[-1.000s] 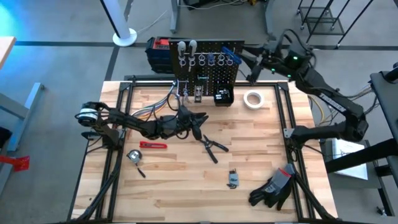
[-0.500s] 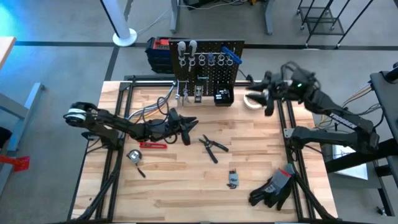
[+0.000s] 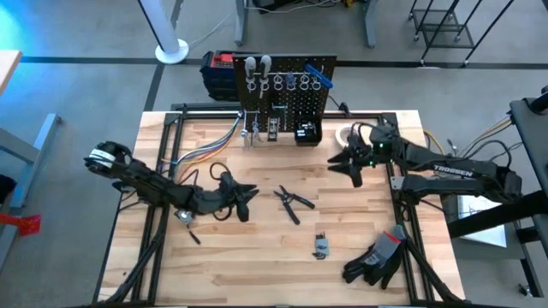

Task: Hang tools onto peg board
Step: Hang the tape measure on peg board

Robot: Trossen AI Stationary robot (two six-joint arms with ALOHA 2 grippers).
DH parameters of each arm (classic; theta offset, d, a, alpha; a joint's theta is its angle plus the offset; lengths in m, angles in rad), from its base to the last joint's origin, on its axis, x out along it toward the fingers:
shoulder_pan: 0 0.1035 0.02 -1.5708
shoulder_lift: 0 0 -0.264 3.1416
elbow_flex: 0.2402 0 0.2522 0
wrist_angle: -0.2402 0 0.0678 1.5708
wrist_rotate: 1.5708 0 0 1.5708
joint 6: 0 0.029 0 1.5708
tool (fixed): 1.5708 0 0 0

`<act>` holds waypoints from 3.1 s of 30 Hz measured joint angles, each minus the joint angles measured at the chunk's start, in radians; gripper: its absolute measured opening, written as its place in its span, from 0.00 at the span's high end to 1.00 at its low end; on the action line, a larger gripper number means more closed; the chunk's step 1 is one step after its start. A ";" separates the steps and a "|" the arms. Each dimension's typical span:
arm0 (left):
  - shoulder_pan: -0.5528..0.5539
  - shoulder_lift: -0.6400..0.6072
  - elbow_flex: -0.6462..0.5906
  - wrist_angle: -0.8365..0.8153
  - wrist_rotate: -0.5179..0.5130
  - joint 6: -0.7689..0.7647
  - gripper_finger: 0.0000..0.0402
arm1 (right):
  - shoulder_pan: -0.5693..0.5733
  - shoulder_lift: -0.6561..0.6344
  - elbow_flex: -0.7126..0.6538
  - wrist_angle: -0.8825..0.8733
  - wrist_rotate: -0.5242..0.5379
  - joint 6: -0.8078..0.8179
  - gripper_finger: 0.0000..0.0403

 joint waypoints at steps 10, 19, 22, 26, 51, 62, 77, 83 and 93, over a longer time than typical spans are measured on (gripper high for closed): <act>-0.045 0.000 0.010 -0.175 -0.069 -0.136 0.79 | 0.161 0.037 -0.220 0.278 0.153 0.185 0.64; -0.044 0.071 0.025 -0.207 -0.078 -0.227 0.79 | 0.273 0.187 -0.250 0.458 0.201 0.241 0.65; -0.044 0.124 0.047 -0.206 -0.084 -0.233 0.79 | 0.305 0.264 -0.238 0.466 0.255 0.241 0.65; -0.044 0.212 0.068 -0.208 -0.115 -0.253 0.79 | 0.337 0.374 -0.227 0.486 0.269 0.241 0.64; -0.042 0.281 0.151 -0.232 -0.077 -0.243 0.79 | 0.446 0.873 -0.033 0.633 0.389 0.267 0.60; -0.046 0.016 0.162 -0.713 0.066 -0.270 0.79 | 0.455 0.784 -0.068 0.594 0.381 0.252 0.64; -0.065 -0.128 0.249 -1.195 0.350 -0.367 0.79 | 0.472 0.570 -0.119 0.435 0.382 0.233 0.71; -0.071 -0.107 0.281 -1.323 0.536 -0.364 0.79 | 0.472 0.511 -0.162 0.432 0.382 0.225 0.72; -0.074 -0.102 0.376 -1.587 0.533 -0.287 0.79 | 0.495 0.495 -0.168 0.442 0.377 0.225 0.74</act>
